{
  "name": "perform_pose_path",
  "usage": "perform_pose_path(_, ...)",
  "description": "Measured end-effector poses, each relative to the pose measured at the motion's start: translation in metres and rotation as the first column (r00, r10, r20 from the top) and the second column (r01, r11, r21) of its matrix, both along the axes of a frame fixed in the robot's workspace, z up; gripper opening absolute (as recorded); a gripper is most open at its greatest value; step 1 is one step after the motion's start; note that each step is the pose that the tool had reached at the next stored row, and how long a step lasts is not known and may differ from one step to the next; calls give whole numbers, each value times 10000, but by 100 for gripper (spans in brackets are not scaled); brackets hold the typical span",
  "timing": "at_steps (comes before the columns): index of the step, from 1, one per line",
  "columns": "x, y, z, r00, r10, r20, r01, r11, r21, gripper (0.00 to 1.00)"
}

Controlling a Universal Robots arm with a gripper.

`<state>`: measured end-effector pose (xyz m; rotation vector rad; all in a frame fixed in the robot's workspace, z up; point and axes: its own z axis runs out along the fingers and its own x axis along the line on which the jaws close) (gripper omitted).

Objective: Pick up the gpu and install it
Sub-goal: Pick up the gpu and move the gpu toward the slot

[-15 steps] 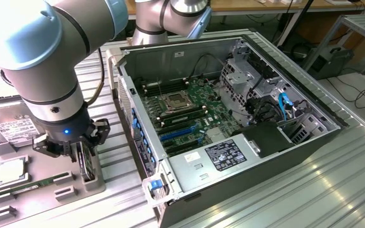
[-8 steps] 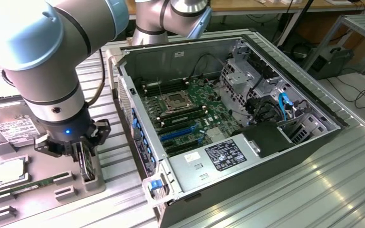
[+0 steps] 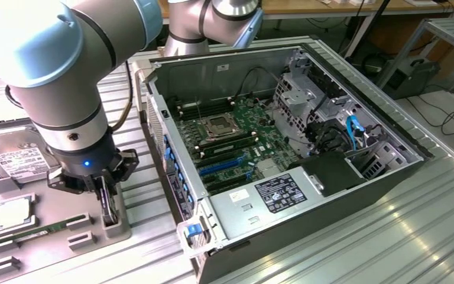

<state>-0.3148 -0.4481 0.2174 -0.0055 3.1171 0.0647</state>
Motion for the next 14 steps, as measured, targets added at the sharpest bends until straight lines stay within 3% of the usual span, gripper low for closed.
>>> perform_pose_path(9,1,1,2,10000,0,2,0,10000,2,28)
perform_pose_path(14,0,0,72,10000,0,1,0,10000,5,28)
